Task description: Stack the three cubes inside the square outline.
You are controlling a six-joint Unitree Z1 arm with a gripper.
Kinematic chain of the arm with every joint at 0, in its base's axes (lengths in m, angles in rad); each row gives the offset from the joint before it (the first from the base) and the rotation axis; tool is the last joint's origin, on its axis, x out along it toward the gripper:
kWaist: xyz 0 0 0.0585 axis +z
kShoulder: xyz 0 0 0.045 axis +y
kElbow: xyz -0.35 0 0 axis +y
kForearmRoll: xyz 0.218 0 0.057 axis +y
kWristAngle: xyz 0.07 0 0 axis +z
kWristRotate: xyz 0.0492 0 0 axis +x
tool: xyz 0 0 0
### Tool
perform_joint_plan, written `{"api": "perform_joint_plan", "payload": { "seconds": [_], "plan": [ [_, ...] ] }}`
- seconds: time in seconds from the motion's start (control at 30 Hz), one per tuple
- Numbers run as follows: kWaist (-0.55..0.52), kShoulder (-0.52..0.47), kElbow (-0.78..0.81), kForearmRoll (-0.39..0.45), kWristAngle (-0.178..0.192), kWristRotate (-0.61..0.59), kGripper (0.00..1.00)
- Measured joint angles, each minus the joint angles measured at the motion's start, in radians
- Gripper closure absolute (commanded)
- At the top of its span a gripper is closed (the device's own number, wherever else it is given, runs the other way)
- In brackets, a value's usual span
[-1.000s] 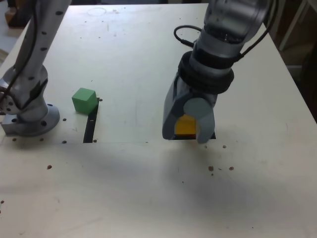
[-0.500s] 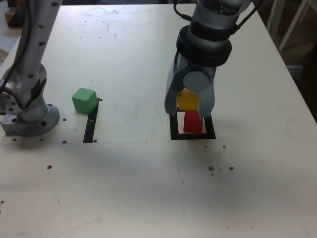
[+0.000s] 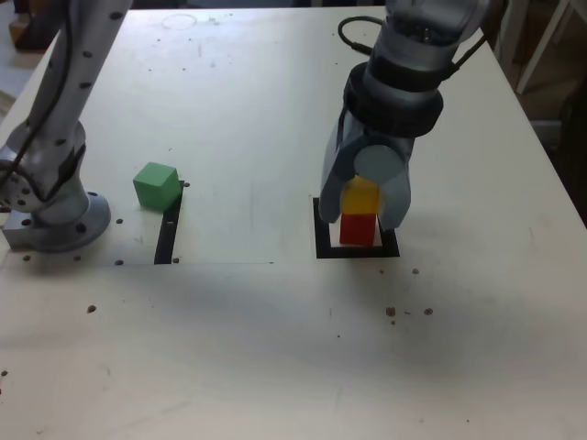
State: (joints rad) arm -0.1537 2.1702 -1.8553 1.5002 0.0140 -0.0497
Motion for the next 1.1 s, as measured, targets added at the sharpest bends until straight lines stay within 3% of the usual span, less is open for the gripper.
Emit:
{"api": "perform_joint_plan", "payload": {
  "seconds": [0.1, 0.27, 0.33, 0.9, 1.1],
  "plan": [
    [0.000, 0.002, 0.000, -0.001, -0.001, 0.001, 0.63],
    [0.000, 0.002, 0.000, -0.001, -0.001, 0.004, 0.16],
    [0.000, 0.002, 0.002, -0.002, -0.001, 0.007, 0.03],
    [0.000, -0.007, 0.015, 0.005, 0.005, 0.008, 0.00],
    [0.000, -0.113, 0.070, 0.016, 0.040, -0.012, 0.00]
  ]
}}
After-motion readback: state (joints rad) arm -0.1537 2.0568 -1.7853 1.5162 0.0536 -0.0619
